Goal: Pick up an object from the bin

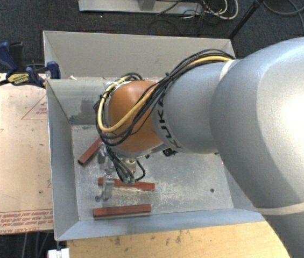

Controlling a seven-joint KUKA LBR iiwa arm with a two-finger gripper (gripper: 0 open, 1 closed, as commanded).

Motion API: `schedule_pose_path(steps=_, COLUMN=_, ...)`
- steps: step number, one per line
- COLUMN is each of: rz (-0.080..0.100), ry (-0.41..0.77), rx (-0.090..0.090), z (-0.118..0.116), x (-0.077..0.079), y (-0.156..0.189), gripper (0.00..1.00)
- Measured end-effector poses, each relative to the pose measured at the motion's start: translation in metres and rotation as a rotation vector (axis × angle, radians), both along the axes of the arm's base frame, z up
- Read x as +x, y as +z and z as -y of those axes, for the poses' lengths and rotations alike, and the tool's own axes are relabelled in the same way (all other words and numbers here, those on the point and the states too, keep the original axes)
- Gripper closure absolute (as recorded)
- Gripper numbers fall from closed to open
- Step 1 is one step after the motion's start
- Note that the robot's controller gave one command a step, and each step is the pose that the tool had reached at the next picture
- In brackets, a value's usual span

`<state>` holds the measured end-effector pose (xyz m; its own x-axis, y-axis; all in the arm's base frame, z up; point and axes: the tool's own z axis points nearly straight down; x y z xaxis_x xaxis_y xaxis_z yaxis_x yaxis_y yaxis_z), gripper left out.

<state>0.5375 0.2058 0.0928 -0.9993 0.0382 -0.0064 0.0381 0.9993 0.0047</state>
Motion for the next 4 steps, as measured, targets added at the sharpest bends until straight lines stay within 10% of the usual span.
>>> schedule_pose_path(steps=1, rz=-0.006, ry=0.02, rx=-0.003, z=0.024, x=-0.004, y=-0.023, gripper=1.0)
schedule_pose_path(steps=4, rz=0.0, ry=0.009, rx=-0.001, z=0.014, x=0.005, y=0.051, gripper=1.0)
